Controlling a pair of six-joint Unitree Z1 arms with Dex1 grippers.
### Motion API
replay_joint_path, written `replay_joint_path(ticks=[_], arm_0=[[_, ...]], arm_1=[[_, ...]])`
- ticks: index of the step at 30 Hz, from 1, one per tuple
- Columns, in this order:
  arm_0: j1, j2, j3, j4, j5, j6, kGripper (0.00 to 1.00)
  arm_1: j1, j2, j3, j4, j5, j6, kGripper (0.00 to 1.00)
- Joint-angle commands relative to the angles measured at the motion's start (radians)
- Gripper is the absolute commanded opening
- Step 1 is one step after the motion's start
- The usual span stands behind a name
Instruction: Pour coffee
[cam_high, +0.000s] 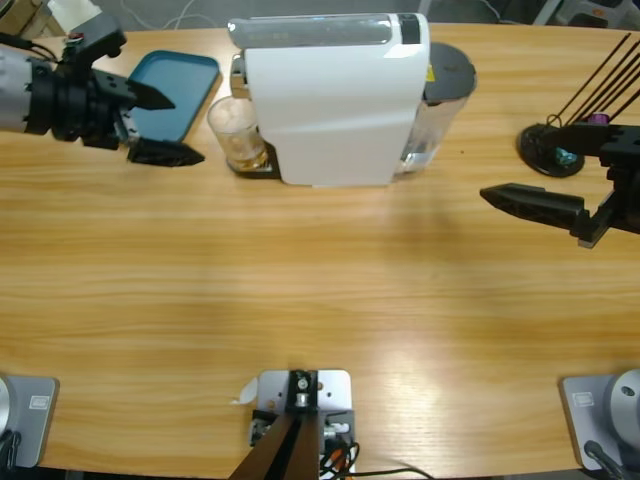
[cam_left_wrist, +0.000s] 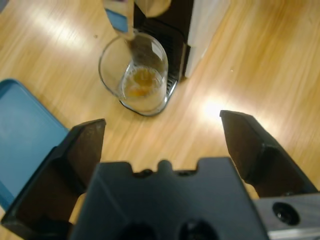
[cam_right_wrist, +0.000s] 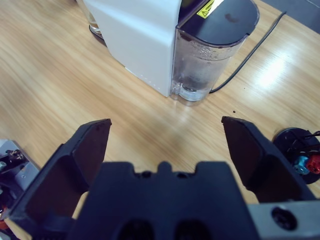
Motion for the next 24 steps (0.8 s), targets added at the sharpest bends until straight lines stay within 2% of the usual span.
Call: replay_joint_path(ticks=[1,17,24], arm_0=[[0.012,0.151,-0.068,-0.026,-0.03,0.015,1.0],[-0.004,0.288,-0.198,-0.025,0.007,0.012,1.0],[-0.013,0.296,-0.19,-0.024,-0.01,0.013,1.0]], arm_1=[[0.01,0.037,0.033,-0.009,-0.012,0.007,1.0],[0.01,0.069,0.034,-0.014,-0.012,0.009,1.0],[0.01,0.085,0.034,-0.021,-0.011,0.011,1.0]])
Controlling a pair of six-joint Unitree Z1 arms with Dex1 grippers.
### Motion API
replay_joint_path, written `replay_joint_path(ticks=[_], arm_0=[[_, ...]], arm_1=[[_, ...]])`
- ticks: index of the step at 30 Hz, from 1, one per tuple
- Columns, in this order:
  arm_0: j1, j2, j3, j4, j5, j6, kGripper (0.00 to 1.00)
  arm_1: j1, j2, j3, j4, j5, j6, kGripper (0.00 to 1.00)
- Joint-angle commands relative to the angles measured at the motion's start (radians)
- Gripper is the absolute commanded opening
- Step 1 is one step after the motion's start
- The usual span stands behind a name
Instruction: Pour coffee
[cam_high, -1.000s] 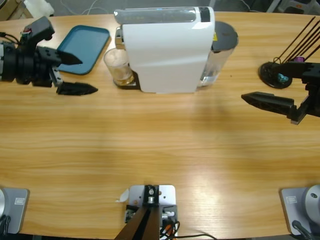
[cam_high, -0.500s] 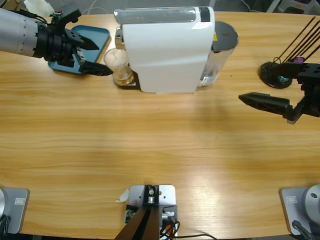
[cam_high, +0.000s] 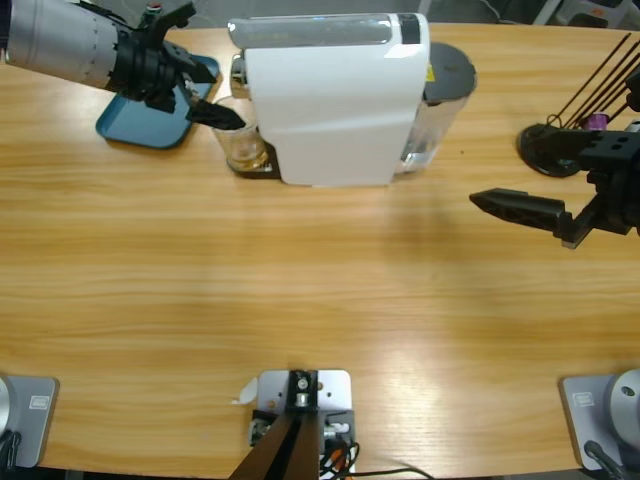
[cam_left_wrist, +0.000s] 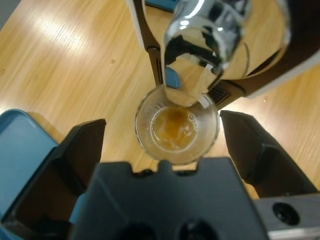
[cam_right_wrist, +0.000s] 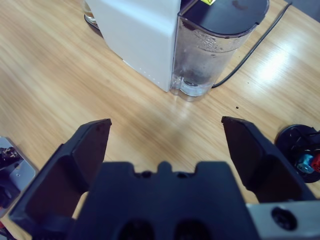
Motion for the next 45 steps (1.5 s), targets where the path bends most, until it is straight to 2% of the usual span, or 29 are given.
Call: replay_joint_path(ticks=[1,22,24,30,33,36,39,40,42,43,44,45], arm_0=[[-0.021,0.064,0.016,-0.008,-0.015,0.01,1.0],[-0.025,0.14,0.02,-0.036,-0.046,0.015,0.984],[-0.025,0.143,0.018,-0.036,-0.05,0.014,0.964],[-0.025,0.155,0.022,-0.036,-0.08,0.01,0.778],[-0.027,0.156,0.025,-0.036,-0.084,0.008,0.728],[-0.028,0.157,0.025,-0.036,-0.086,0.008,0.719],[-0.028,0.159,0.028,-0.036,-0.085,0.011,0.596],[-0.028,0.16,0.03,-0.036,-0.085,0.011,0.525],[-0.023,0.161,0.04,-0.036,-0.074,0.011,0.326],[-0.02,0.16,0.047,-0.036,-0.071,0.011,0.205],[-0.018,0.155,0.054,-0.036,-0.068,0.007,0.043],[-0.013,0.151,0.057,-0.036,-0.065,0.002,0.0]], arm_1=[[0.01,0.046,0.034,-0.018,-0.01,0.011,1.0],[0.008,0.063,0.036,-0.023,-0.012,0.017,1.0],[0.008,0.068,0.036,-0.025,-0.012,0.018,1.0],[0.008,0.075,0.036,-0.03,-0.012,0.018,1.0],[0.008,0.074,0.036,-0.03,-0.012,0.02,1.0],[0.008,0.071,0.036,-0.03,-0.012,0.02,1.0],[0.008,0.071,0.036,-0.03,-0.012,0.02,1.0],[0.008,0.071,0.036,-0.03,-0.012,0.02,1.0],[0.008,0.069,0.036,-0.03,-0.012,0.02,1.0],[0.008,0.068,0.036,-0.03,-0.012,0.02,1.0],[0.008,0.068,0.036,-0.03,-0.012,0.02,1.0],[0.008,0.068,0.036,-0.03,-0.012,0.02,1.0]])
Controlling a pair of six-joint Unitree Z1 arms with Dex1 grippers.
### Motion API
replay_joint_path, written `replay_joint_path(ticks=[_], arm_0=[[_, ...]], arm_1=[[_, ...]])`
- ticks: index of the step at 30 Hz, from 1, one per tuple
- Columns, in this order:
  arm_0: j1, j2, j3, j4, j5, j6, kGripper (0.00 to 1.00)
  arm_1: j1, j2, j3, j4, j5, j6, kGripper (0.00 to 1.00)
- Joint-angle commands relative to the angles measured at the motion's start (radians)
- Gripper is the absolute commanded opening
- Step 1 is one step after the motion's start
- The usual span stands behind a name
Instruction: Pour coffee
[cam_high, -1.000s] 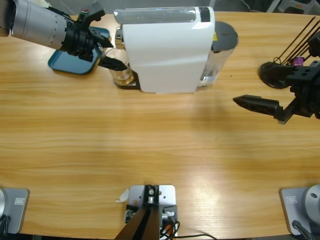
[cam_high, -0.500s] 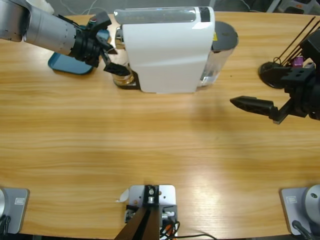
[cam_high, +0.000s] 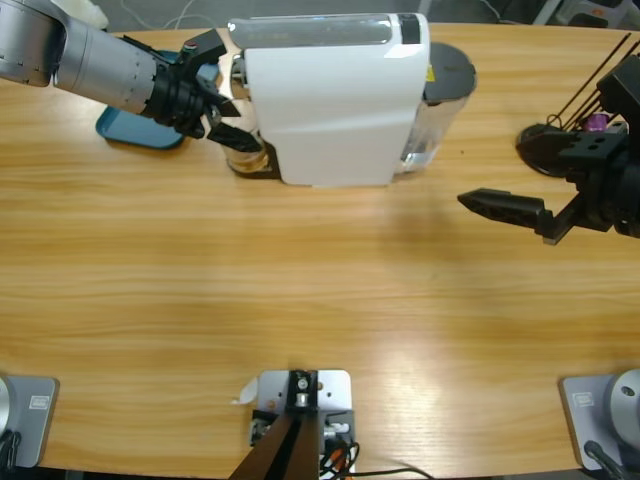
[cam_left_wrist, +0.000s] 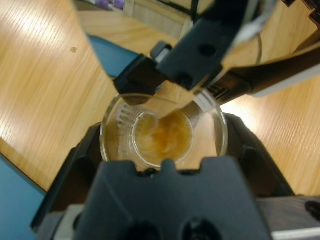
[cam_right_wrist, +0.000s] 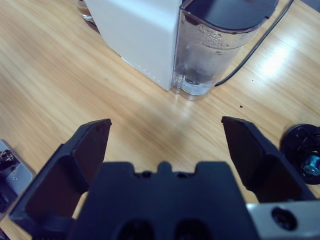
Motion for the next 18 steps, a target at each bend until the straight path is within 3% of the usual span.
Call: replay_joint_path(ticks=[1,10,18], arm_0=[[0.011,0.047,0.059,-0.012,0.008,-0.006,0.0],[0.067,-0.024,0.09,-0.025,0.03,-0.089,0.0],[0.228,-0.107,0.105,-0.074,0.103,-0.195,0.0]], arm_1=[[0.008,0.019,0.033,-0.004,-0.012,0.01,1.0],[0.008,0.016,0.033,-0.004,-0.012,0.01,1.0],[0.008,0.011,0.033,-0.004,-0.01,0.01,1.0]])
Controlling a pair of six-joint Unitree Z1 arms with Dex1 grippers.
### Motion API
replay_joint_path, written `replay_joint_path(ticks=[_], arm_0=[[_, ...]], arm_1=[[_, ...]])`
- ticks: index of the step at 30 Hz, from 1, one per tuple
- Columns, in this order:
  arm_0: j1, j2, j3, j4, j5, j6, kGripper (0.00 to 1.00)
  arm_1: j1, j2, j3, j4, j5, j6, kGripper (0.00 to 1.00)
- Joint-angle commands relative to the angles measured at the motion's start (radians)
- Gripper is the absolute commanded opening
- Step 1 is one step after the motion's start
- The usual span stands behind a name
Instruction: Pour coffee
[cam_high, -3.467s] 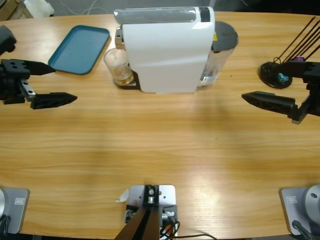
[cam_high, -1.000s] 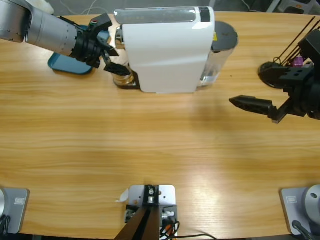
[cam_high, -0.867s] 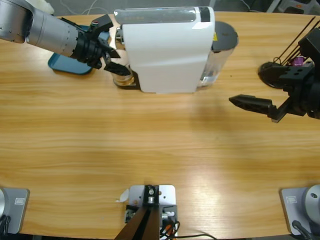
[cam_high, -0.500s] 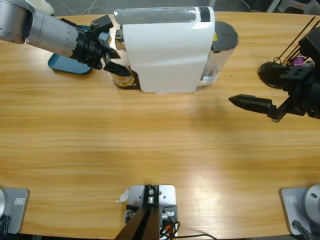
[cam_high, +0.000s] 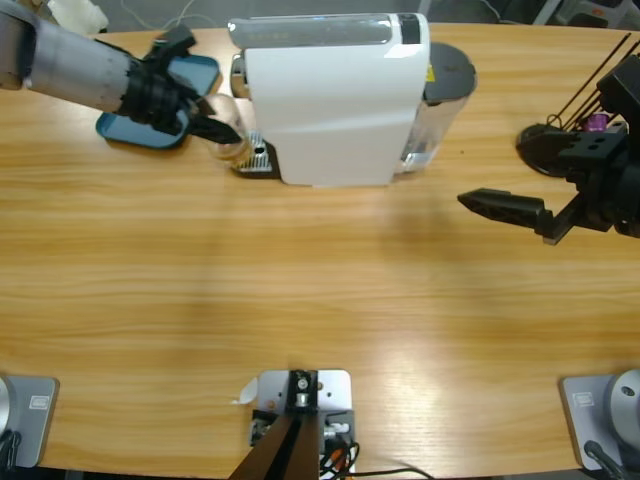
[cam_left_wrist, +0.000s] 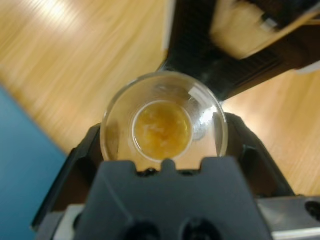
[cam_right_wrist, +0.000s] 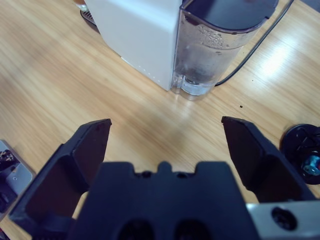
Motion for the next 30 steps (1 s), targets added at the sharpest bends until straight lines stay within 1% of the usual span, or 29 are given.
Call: replay_joint_path(ticks=[1,4,10,13,20,25,26,27,29,30], arm_0=[[0.155,-0.056,0.029,-0.049,0.086,-0.092,0.0],[0.192,-0.04,-0.006,-0.049,0.12,-0.113,0.0],[0.274,0.043,-0.047,-0.08,0.185,-0.21,0.0],[0.303,0.087,-0.078,-0.081,0.195,-0.254,0.0],[0.305,0.15,-0.102,-0.08,0.211,-0.25,0.0],[0.28,0.172,-0.108,-0.078,0.212,-0.248,0.0],[0.277,0.174,-0.108,-0.078,0.211,-0.254,0.151],[0.276,0.178,-0.109,-0.078,0.211,-0.263,0.455],[0.276,0.175,-0.107,-0.065,0.212,-0.271,0.897],[0.276,0.169,-0.104,-0.056,0.212,-0.271,0.982]], arm_1=[[0.008,0.011,0.033,-0.004,-0.01,0.01,1.0],[0.008,0.015,0.033,-0.004,-0.009,0.01,1.0],[0.008,0.022,0.035,-0.004,-0.009,0.01,1.0],[0.008,0.032,0.033,-0.004,-0.007,0.01,1.0],[0.008,0.036,0.032,-0.005,-0.005,0.012,1.0],[0.008,0.037,0.032,-0.009,-0.004,0.012,1.0],[0.008,0.037,0.032,-0.009,-0.004,0.012,1.0],[0.008,0.037,0.032,-0.01,-0.004,0.012,1.0],[0.008,0.036,0.031,-0.01,-0.004,0.012,1.0],[0.008,0.033,0.03,-0.009,-0.004,0.012,1.0]])
